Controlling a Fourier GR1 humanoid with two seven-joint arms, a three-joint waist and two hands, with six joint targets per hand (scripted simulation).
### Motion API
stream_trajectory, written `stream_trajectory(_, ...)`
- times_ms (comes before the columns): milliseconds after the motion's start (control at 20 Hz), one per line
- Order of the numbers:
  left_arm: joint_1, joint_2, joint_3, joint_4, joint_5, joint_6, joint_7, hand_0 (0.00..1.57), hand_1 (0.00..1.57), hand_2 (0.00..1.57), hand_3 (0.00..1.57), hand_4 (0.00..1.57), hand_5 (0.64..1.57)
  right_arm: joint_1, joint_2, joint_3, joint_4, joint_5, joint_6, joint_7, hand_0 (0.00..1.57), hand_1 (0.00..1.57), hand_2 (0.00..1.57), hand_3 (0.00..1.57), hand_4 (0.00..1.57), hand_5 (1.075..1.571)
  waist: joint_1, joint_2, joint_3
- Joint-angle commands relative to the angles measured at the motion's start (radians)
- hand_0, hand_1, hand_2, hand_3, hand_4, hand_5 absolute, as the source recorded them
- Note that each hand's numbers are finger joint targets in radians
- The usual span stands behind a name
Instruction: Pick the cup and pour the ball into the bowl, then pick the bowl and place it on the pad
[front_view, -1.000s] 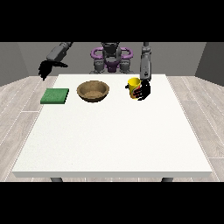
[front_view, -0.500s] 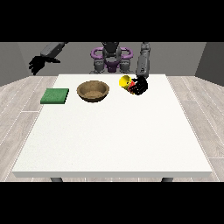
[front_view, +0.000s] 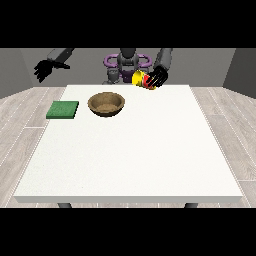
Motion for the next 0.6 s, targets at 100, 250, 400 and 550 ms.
stream_trajectory(100,-0.098,-0.055,-0.104,-0.032,-0.208,0.011,0.242,1.37,1.37,1.57,1.57,1.11,1.566,-0.021,-0.041,-0.023,0.088,0.003,0.010,-0.026,0.00,0.00,0.00,0.00,0.00,1.560,0.046,0.004,-0.0017)
stream_trajectory(250,-0.035,-0.036,-0.120,-0.091,-0.243,-0.048,0.269,1.37,1.37,1.57,1.57,1.11,1.566,0.043,-0.006,-0.005,0.100,0.023,0.010,-0.085,0.00,0.00,0.08,0.00,0.00,1.554,0.045,-0.042,-0.0022)
stream_trajectory(400,-0.139,-0.026,-0.126,-0.065,-0.331,-0.066,0.354,1.33,1.33,1.57,1.57,1.02,1.569,0.006,0.010,-0.004,0.106,0.017,0.005,-0.101,0.00,0.00,0.00,0.00,0.00,1.552,0.027,-0.004,-0.0018)
stream_trajectory(550,-0.115,-0.044,-0.151,-0.067,-0.416,-0.045,0.389,1.08,1.08,1.57,1.57,0.96,1.570,-0.013,0.007,0.005,0.102,0.017,0.005,-0.076,0.00,0.00,0.06,0.00,0.00,1.551,0.009,0.005,-0.0024)
